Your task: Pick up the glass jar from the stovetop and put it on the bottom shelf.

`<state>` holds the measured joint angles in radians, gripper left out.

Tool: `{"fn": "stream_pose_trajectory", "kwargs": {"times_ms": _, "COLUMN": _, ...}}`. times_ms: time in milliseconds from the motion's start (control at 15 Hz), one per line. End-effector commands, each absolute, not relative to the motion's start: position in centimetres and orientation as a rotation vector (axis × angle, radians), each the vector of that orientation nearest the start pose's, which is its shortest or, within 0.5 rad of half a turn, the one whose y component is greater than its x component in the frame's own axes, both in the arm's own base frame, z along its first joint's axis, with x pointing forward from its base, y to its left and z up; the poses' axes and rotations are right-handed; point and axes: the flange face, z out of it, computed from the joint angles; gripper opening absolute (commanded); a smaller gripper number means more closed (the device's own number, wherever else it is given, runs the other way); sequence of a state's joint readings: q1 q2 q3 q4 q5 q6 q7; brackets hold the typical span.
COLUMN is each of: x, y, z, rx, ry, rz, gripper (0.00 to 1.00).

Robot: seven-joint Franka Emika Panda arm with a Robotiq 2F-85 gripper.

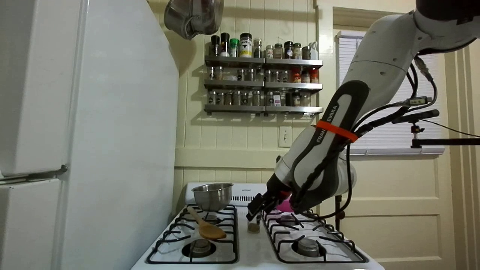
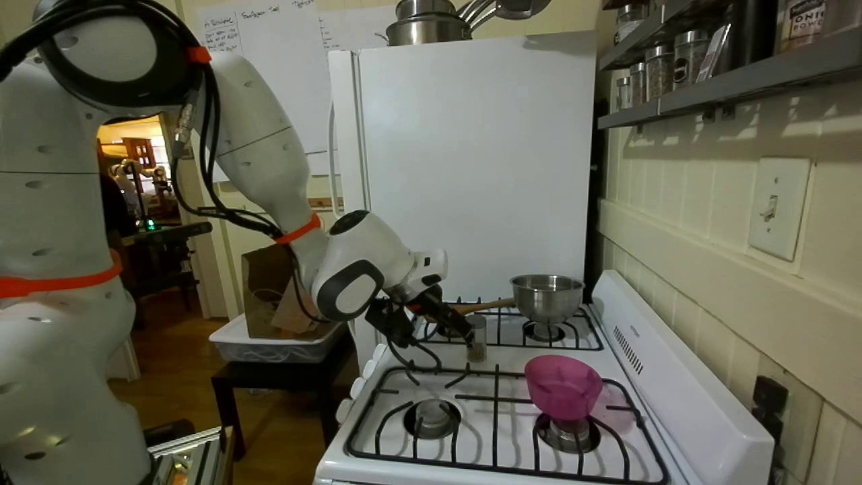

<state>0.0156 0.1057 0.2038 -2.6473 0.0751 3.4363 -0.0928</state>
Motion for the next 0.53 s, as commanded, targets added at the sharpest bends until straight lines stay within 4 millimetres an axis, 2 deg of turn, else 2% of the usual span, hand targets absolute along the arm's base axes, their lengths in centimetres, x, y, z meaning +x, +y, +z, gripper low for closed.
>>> {"fn": "stream_pose_trajectory", "kwargs": {"times_ms": 0, "x": 47.1, "y": 9.3, "z": 27.9, "rx": -2.878, "ry": -0.353, "rz": -1.077, "gripper": 1.0}}
{"fn": "stream_pose_trajectory", "kwargs": {"times_ms": 467, "x": 48.9, "y": 9.9, "z": 26.8, "rx": -2.85, "ry": -0.367, "rz": -1.137, "gripper": 1.0}}
